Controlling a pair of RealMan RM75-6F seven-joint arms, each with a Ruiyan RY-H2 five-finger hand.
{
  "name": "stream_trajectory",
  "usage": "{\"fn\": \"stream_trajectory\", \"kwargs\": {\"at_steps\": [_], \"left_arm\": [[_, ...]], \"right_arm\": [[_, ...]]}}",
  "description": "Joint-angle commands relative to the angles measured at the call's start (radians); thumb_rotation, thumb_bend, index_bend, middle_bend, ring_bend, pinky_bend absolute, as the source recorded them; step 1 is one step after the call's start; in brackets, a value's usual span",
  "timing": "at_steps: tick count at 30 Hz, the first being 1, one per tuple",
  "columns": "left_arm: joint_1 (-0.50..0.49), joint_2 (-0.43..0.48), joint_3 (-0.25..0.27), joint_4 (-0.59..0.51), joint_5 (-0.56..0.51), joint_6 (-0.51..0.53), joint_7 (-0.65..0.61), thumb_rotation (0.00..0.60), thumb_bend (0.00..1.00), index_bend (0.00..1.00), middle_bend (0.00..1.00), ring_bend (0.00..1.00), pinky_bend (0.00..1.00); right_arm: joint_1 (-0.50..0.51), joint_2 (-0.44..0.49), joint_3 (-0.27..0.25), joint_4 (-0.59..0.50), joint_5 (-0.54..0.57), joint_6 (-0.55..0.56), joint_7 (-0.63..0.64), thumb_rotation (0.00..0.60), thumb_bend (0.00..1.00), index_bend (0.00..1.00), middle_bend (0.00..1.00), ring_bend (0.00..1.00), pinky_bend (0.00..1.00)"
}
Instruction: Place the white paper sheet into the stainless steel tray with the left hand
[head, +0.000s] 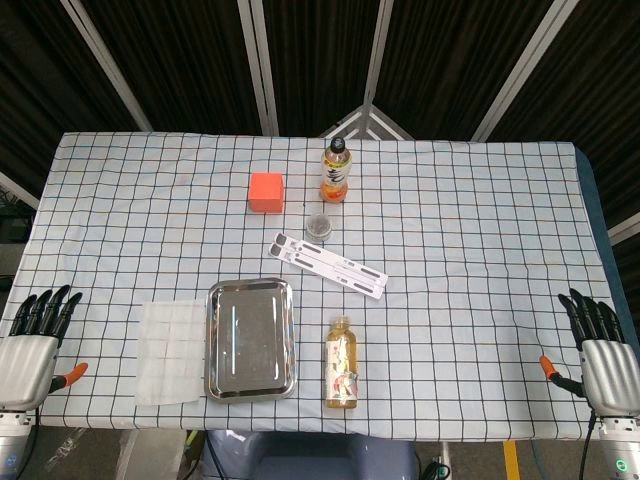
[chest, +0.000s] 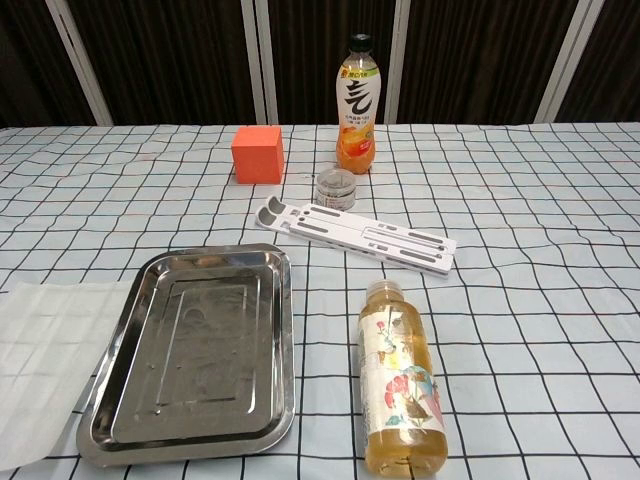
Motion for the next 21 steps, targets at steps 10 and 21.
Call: {"fn": "stream_trajectory", "kwargs": {"at_steps": [10,21], "left_arm": [[-0.008,0.005,0.022,0.002,0.013,-0.034,0.014,0.600,0.09,0.00,0.00,0.00,0.00],[-0.071,0.047,0.120,-0.005,0.066,-0.230,0.066,0.600,0.09,0.23,0.00,0.00,0.00]], "right_arm": [[-0.001,0.000,0.001,0.000,-0.001,0.002,0.000,0.600,0.32,0.00,0.00,0.00,0.00],[0.001,-0.001,0.001,0.000,0.002,0.000,-0.004,0.600,0.33,0.00,0.00,0.00,0.00]]}}
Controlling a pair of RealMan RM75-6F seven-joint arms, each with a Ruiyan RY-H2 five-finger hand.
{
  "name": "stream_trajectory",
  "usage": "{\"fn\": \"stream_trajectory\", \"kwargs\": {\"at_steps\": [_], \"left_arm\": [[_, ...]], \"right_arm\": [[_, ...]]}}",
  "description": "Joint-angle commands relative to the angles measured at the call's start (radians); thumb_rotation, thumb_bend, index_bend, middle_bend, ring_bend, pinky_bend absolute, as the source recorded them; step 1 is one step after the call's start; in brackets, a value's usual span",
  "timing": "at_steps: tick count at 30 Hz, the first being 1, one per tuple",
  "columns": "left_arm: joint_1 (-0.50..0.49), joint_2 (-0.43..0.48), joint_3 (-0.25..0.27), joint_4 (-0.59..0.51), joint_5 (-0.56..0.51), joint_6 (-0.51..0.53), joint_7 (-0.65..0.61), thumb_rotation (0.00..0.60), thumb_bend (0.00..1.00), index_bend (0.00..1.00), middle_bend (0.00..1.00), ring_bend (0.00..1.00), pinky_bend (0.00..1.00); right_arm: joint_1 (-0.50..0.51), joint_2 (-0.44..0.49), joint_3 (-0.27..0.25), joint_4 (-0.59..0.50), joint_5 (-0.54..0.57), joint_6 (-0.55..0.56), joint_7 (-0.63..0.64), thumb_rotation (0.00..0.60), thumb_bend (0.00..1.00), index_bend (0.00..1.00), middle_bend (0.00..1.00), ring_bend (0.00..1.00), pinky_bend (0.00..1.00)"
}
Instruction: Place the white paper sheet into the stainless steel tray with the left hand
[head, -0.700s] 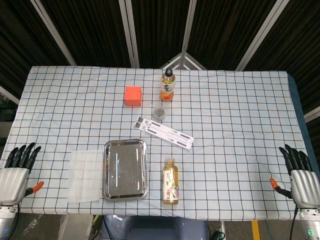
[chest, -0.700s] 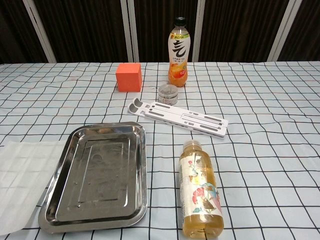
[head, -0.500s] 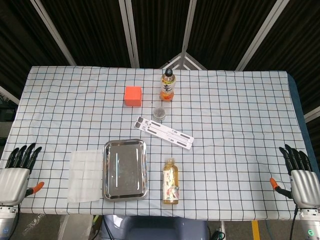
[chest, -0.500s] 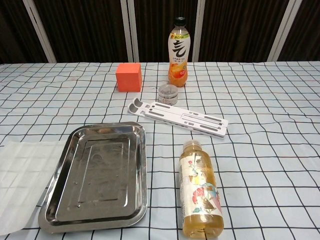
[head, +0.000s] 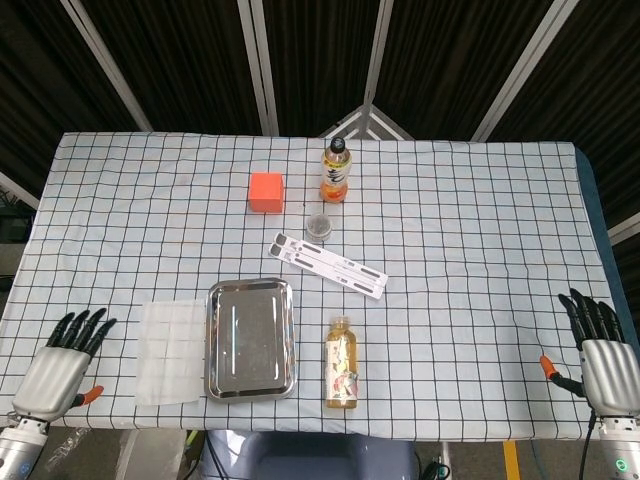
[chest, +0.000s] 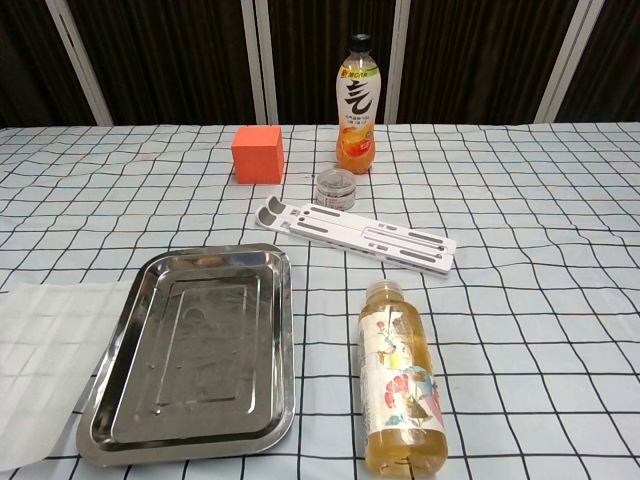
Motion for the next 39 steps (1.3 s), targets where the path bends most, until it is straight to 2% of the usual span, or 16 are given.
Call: {"fn": "stream_trajectory", "kwargs": {"at_steps": [1,6,14,19,28,39], "left_arm": [[-0.033,0.010,0.037,-0.010,0.022,-0.074,0.030,0.600,0.09,0.25,0.00,0.00,0.00],[-0.056,-0.006,0.053,-0.037,0.024,-0.136,0.071,0.600,0.10,0.33,0.00,0.00,0.00],[-0.080,-0.021,0.068,-0.046,0.010,-0.205,0.155,0.600,0.12,0.36,0.00,0.00,0.00],[-0.096,-0.017,0.072,-0.049,-0.017,-0.247,0.202,0.600,0.16,0.38,0.00,0.00,0.00],[-0.135,-0.029,0.053,-0.039,-0.061,-0.300,0.298,0.600,0.17,0.40,0.00,0.00,0.00],[-0.161,-0.065,0.039,-0.019,-0.100,-0.326,0.318,0.600,0.21,0.45,0.00,0.00,0.00]], "right_arm": [[0.000,-0.001,-0.001,0.000,-0.001,0.001,0.000,0.600,0.33,0.00,0.00,0.00,0.00],[0.000,-0.002,-0.001,0.001,-0.004,0.003,-0.003,0.600,0.33,0.00,0.00,0.00,0.00],[-0.002,-0.003,0.000,0.002,-0.003,0.006,-0.001,0.600,0.32,0.00,0.00,0.00,0.00],[-0.001,-0.003,0.000,0.001,-0.003,0.004,0.000,0.600,0.33,0.00,0.00,0.00,0.00],[-0.002,-0.002,0.000,-0.001,-0.001,0.004,0.003,0.600,0.33,0.00,0.00,0.00,0.00],[-0.003,-0.002,0.000,-0.001,-0.001,0.005,0.006,0.600,0.33,0.00,0.00,0.00,0.00]]}}
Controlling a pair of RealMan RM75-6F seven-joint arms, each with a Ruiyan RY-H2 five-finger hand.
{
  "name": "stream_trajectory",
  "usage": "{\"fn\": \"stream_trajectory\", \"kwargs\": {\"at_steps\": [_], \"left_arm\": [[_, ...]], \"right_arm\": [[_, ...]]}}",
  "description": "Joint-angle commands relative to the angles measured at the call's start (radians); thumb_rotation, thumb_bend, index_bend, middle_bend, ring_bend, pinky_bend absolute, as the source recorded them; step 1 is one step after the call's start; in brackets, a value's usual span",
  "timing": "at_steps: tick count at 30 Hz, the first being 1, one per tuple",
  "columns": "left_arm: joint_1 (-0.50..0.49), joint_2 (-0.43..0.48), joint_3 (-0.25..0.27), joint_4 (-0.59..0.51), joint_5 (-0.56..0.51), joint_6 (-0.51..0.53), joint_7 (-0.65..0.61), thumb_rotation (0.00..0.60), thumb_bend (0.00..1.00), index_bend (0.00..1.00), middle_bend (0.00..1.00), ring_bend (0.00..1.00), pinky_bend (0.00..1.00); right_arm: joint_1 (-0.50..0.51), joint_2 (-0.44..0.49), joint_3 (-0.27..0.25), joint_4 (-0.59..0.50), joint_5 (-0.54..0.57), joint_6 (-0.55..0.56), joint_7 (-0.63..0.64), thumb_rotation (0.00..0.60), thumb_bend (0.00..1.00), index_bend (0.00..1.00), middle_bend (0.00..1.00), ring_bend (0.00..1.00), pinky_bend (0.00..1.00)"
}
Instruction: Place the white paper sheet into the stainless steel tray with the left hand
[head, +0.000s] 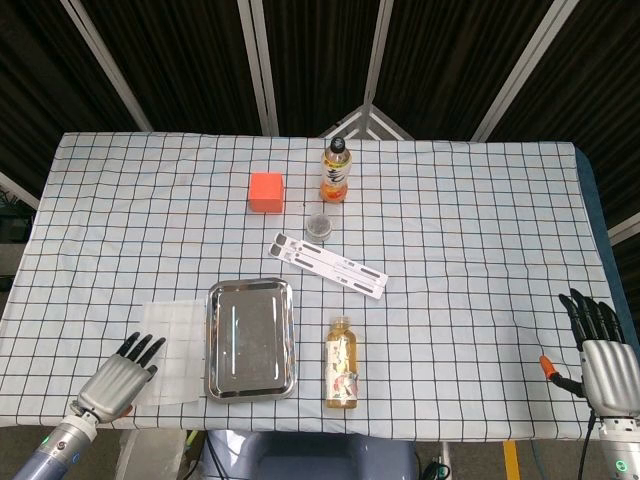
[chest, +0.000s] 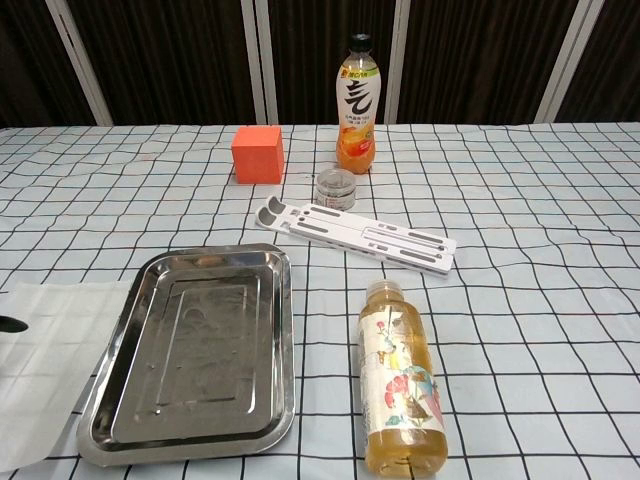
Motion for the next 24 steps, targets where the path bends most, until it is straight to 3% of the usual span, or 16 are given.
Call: {"fn": "stream_trajectory", "kwargs": {"at_steps": [1,11,19,24], "left_arm": [[-0.007,-0.007,-0.002,0.005,-0.004,-0.006,-0.006,0.600,0.21,0.45,0.00,0.00,0.00],[-0.027,-0.045,-0.001,0.039,0.017,-0.007,-0.057,0.600,0.37,0.52,0.00,0.00,0.00],[-0.034,-0.051,0.003,0.051,0.008,-0.008,-0.069,0.600,0.39,0.53,0.00,0.00,0.00],[-0.038,-0.056,0.005,0.054,0.010,-0.004,-0.081,0.600,0.46,0.55,0.00,0.00,0.00]], "right_arm": [[0.000,0.000,0.000,0.000,-0.001,0.000,0.001,0.600,0.33,0.00,0.00,0.00,0.00],[0.000,0.001,-0.001,0.000,0.000,-0.001,0.002,0.600,0.33,0.00,0.00,0.00,0.00],[0.000,0.001,-0.002,-0.001,-0.002,-0.001,0.002,0.600,0.32,0.00,0.00,0.00,0.00],[0.000,0.002,-0.002,-0.002,-0.002,-0.002,0.003,0.600,0.33,0.00,0.00,0.00,0.00]]}}
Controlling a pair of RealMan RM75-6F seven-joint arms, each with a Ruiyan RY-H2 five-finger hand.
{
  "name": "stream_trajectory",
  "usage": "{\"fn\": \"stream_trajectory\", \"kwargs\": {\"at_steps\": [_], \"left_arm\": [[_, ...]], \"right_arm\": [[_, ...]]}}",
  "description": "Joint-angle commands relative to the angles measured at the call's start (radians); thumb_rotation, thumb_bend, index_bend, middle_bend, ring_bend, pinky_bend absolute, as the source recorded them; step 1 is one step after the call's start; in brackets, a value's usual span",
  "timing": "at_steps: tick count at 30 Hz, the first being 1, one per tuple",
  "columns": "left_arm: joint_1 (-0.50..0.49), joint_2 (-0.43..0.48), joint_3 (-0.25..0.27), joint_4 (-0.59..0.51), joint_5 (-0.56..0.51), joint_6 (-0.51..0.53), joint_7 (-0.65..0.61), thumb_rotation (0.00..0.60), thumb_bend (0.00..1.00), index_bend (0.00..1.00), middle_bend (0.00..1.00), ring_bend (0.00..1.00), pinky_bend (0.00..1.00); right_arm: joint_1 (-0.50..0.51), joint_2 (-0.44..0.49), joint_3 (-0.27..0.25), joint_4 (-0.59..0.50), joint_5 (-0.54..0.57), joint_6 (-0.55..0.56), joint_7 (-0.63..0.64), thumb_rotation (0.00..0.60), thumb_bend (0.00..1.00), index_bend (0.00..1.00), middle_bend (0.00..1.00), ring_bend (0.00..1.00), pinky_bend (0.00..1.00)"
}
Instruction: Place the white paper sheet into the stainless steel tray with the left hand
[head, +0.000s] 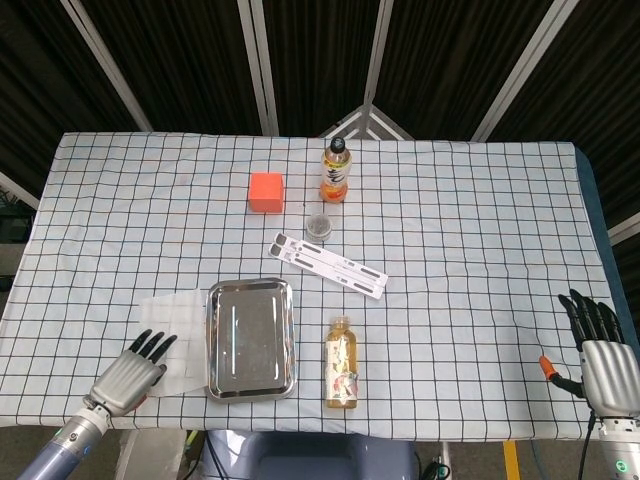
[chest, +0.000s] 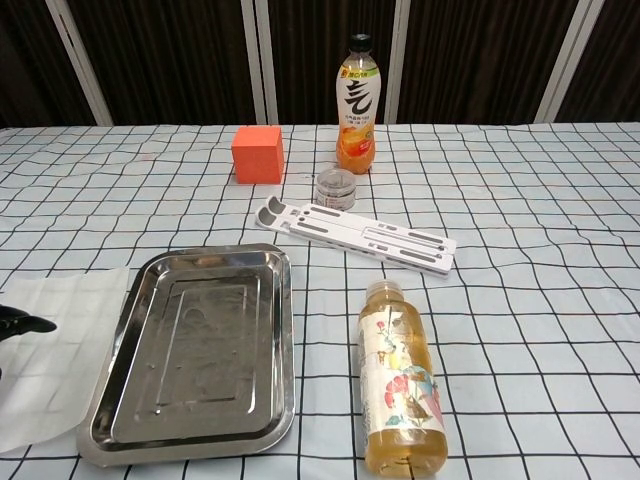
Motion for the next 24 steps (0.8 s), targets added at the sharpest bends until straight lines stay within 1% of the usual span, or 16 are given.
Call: {"fn": "stream_trajectory", "kwargs": {"at_steps": [1,4,10,13,15,18,20,22,24], "left_arm": [[-0.002,-0.002,0.002,0.001,0.004,0.003,-0.010,0.600,0.48,0.56,0.00,0.00,0.00],[-0.004,-0.003,0.005,0.003,0.009,0.006,-0.019,0.600,0.51,0.58,0.00,0.00,0.00],[-0.006,0.006,0.005,-0.002,0.014,0.021,-0.033,0.600,0.51,0.59,0.00,0.00,0.00],[-0.007,0.024,-0.004,-0.018,0.023,0.045,-0.040,0.600,0.51,0.59,0.00,0.00,0.00],[-0.008,0.046,-0.024,-0.042,0.031,0.079,-0.050,0.600,0.51,0.60,0.01,0.00,0.00],[-0.018,0.092,-0.074,-0.094,0.040,0.139,-0.080,0.600,0.51,0.60,0.02,0.00,0.00],[-0.032,0.115,-0.112,-0.122,0.037,0.164,-0.098,0.600,0.51,0.60,0.02,0.00,0.00],[-0.057,0.138,-0.165,-0.156,0.027,0.183,-0.116,0.600,0.51,0.60,0.02,0.00,0.00],[-0.082,0.152,-0.204,-0.183,0.018,0.185,-0.121,0.600,0.51,0.60,0.02,0.00,0.00]], "right_arm": [[0.000,0.000,0.000,0.000,0.000,0.000,0.001,0.600,0.33,0.00,0.00,0.00,0.00],[0.000,0.001,0.000,0.000,-0.001,0.000,0.002,0.600,0.32,0.00,0.00,0.00,0.00],[-0.001,0.002,0.000,-0.001,-0.001,0.001,0.007,0.600,0.32,0.00,0.00,0.00,0.00],[-0.001,0.002,0.000,-0.001,-0.001,0.001,0.010,0.600,0.33,0.00,0.00,0.00,0.00],[-0.001,0.003,0.000,-0.002,-0.001,0.002,0.012,0.600,0.32,0.00,0.00,0.00,0.00],[-0.001,0.003,0.000,-0.001,-0.001,0.001,0.010,0.600,0.32,0.00,0.00,0.00,0.00],[0.000,0.002,-0.001,-0.002,-0.002,0.000,0.007,0.600,0.33,0.00,0.00,0.00,0.00],[0.000,0.001,-0.001,-0.001,-0.003,0.000,0.005,0.600,0.33,0.00,0.00,0.00,0.00],[0.000,0.001,0.000,-0.003,-0.002,0.000,0.004,0.600,0.33,0.00,0.00,0.00,0.00]]}}
